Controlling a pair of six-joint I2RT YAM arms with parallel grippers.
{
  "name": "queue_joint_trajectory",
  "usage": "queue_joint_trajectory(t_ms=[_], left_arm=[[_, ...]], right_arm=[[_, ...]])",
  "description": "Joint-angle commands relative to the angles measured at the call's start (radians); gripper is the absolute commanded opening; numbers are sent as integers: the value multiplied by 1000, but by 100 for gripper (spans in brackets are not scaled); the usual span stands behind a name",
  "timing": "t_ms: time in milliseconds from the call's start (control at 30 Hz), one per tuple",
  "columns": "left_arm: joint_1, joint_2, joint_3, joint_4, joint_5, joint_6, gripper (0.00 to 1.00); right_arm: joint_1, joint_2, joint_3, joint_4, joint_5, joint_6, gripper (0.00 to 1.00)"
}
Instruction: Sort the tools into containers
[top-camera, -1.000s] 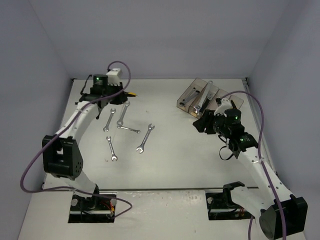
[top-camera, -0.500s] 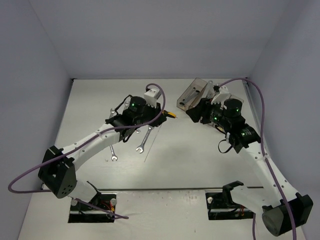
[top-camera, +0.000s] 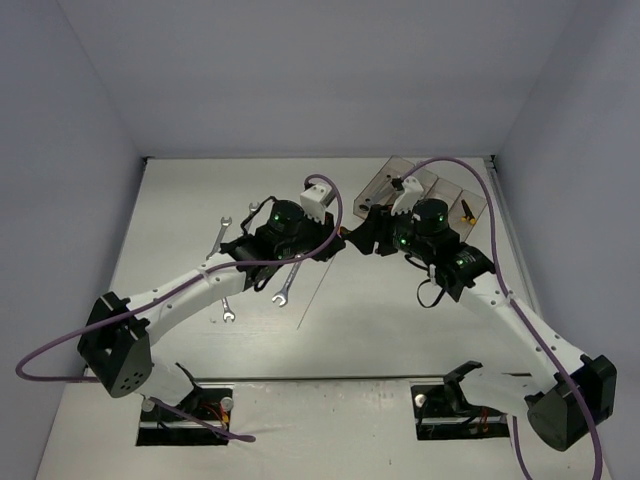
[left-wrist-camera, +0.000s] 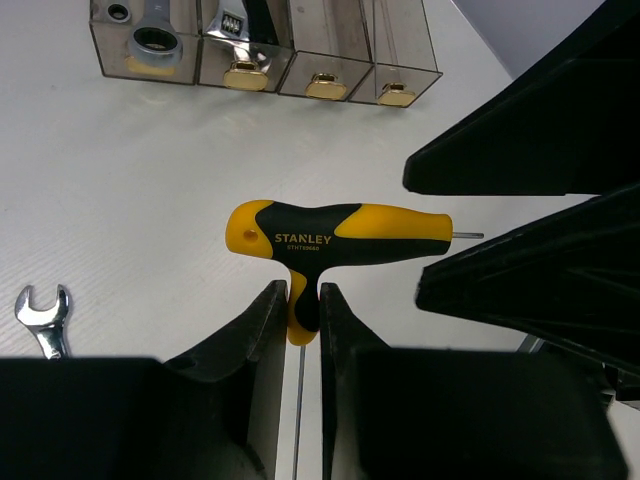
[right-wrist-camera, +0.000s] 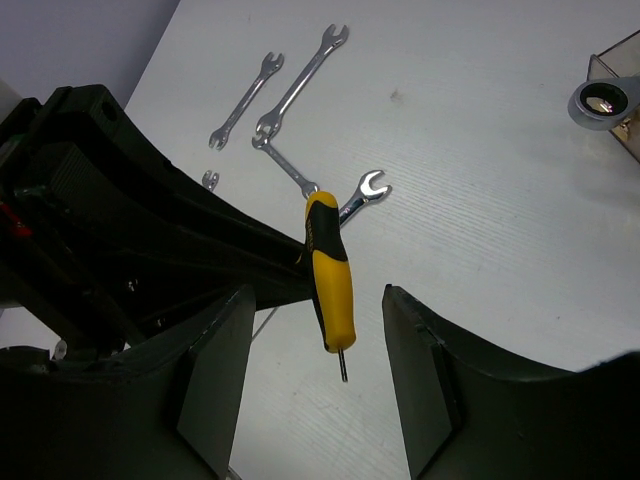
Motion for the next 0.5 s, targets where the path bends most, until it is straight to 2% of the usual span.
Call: queue_joint_trajectory(t_ms=[0, 233, 467], left_arm=[[-13, -48, 60, 101, -5, -8, 0], [-17, -64, 55, 101, -5, 0, 0], [-17, -69, 56, 100, -6, 6, 0]], right_arm=[[23, 21, 44, 86, 37, 14, 50], [36, 41, 39, 91, 55, 16, 41], [47, 50, 27, 91, 70, 23, 22]])
